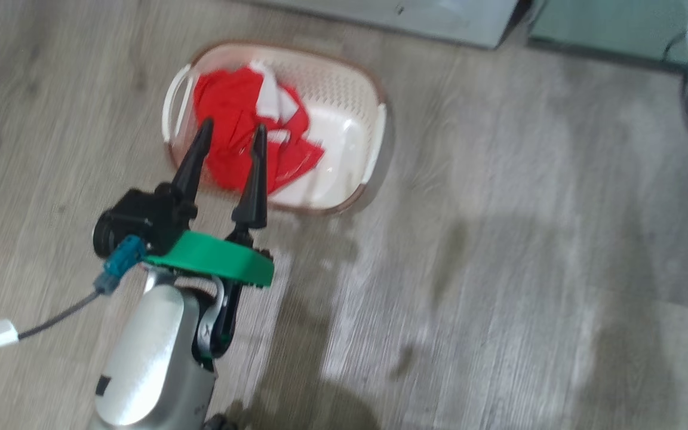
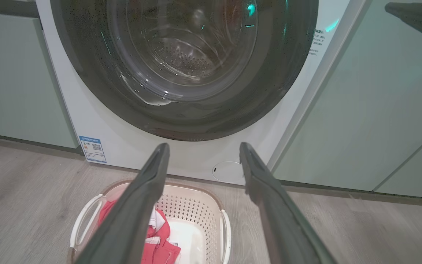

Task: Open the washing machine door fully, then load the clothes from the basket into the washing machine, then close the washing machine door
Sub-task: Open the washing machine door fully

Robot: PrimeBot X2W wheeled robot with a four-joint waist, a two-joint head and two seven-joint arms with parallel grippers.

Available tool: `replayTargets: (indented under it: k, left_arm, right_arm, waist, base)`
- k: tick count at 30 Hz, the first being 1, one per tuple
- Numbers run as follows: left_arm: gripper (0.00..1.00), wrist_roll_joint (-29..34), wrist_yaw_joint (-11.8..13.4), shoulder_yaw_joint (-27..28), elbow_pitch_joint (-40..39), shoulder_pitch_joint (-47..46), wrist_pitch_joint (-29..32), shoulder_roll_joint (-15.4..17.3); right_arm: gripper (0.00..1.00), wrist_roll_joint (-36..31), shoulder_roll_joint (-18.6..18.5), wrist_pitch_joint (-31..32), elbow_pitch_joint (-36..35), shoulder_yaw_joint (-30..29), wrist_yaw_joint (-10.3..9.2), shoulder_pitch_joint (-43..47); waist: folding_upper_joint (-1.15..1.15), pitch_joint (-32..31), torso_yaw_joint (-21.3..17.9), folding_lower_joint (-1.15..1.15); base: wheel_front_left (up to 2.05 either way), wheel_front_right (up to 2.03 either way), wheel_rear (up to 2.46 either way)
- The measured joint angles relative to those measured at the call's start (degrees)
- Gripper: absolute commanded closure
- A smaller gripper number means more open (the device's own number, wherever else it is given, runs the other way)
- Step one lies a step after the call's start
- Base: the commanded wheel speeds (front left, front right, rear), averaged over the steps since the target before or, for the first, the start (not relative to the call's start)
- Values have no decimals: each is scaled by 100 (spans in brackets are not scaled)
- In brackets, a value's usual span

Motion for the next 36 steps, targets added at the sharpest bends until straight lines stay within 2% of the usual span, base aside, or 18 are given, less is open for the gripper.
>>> replayTargets:
  k: [4, 7, 12, 18, 26, 36]
  left_arm:
    - [0, -42, 34, -35, -30, -125, -13, -10]
    - [0, -132, 36, -71, -54, -164, -13, -18]
    - [0, -183, 37, -103, -91, -295, -13, -21]
    - [0, -309, 78, -170, -133, -411, -13, -27]
    - [0, -334, 93, -288, -135, -421, -13, -32]
    - [0, -385, 142, -310, -143, -494, -13, -35]
  right_arm:
    - [100, 151, 2, 241, 389, 13, 0, -582]
    - [100, 611, 111, 555, 803, -174, 0, -1020]
    - [100, 896, 171, 992, 1217, -161, 0, -1553]
    - [100, 933, 119, 1034, 1634, -64, 0, -2050]
    - [100, 1011, 41, 1185, 2041, 9, -4, -2456]
    - [100, 1305, 26, 1651, 2206, 204, -5, -2566]
  waist:
    - [0, 266, 146, 0]
    - [0, 485, 282, 0]
    - [0, 772, 481, 0]
    - [0, 979, 669, -1]
    - [0, 1088, 767, -1]
    - [0, 1073, 814, -1]
  base:
    - [0, 0, 0]
    - [0, 0, 0]
    - [0, 0, 0]
    - [0, 0, 0]
    - [0, 0, 0]
    - [0, 0, 0]
